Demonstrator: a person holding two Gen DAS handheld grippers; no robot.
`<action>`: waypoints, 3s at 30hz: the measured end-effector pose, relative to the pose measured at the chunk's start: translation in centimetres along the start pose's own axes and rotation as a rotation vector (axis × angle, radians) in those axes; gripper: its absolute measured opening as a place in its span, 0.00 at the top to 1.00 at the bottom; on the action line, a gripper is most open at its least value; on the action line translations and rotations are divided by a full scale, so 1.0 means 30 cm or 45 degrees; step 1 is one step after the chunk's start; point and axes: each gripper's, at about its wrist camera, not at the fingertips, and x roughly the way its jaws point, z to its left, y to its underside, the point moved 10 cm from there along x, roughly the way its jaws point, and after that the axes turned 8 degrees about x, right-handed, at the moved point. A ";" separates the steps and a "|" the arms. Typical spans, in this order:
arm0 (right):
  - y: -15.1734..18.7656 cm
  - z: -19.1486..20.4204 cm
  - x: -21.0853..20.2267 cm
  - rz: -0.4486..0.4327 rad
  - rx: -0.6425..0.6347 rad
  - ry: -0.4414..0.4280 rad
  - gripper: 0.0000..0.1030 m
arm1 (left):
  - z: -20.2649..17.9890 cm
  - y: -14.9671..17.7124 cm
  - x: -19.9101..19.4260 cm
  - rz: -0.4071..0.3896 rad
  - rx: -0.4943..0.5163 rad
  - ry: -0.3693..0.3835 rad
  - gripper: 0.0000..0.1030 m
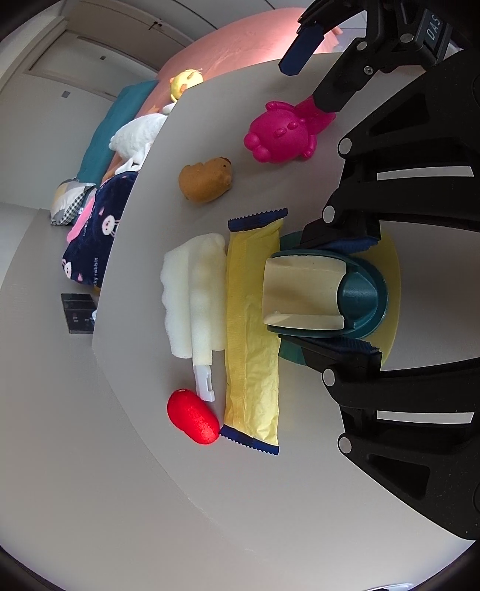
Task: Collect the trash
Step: 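Grasp the teal-and-yellow toy with the left tool while the right tool grasps the pink plush, then carry both toys over the black bin and open both tools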
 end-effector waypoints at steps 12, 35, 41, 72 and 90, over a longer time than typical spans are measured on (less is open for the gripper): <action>-0.054 0.008 0.109 0.054 -0.005 0.027 0.26 | 0.002 -0.004 0.005 -0.003 0.014 -0.008 0.66; -0.070 -0.086 0.044 0.057 0.025 0.068 0.58 | -0.081 0.017 -0.006 0.016 0.088 0.032 0.66; -0.064 -0.127 -0.020 0.042 0.041 0.085 0.58 | -0.144 0.033 -0.035 0.017 0.084 0.093 0.66; -0.020 -0.175 -0.391 -0.103 0.054 0.074 0.58 | -0.269 0.016 -0.356 -0.133 -0.085 0.338 0.66; 0.072 -0.383 -0.625 -0.173 0.125 0.150 0.58 | -0.536 0.081 -0.452 -0.143 0.045 0.377 0.66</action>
